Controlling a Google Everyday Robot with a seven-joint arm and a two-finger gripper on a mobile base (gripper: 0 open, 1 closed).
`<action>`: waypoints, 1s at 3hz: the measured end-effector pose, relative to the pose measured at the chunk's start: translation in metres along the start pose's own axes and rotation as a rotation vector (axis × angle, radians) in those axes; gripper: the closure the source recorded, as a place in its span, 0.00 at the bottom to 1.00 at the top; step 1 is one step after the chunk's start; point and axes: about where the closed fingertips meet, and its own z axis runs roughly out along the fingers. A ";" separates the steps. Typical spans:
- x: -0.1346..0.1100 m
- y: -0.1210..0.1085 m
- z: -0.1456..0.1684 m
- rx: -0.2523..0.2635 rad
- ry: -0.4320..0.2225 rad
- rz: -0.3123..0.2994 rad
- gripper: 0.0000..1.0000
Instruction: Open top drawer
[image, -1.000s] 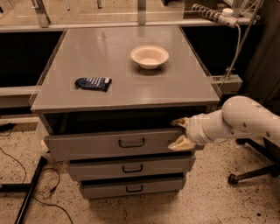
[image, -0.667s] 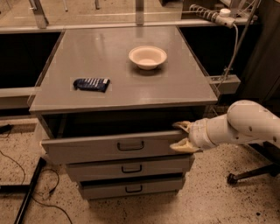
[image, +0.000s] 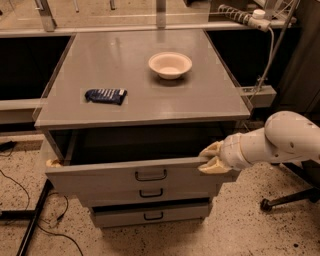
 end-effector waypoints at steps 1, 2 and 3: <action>-0.009 0.012 -0.006 -0.019 -0.015 -0.012 1.00; -0.009 0.012 -0.006 -0.019 -0.015 -0.012 0.82; -0.009 0.012 -0.006 -0.019 -0.015 -0.012 0.57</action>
Offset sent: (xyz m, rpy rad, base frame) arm -0.0132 0.0057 0.0072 0.0100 0.0046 0.0244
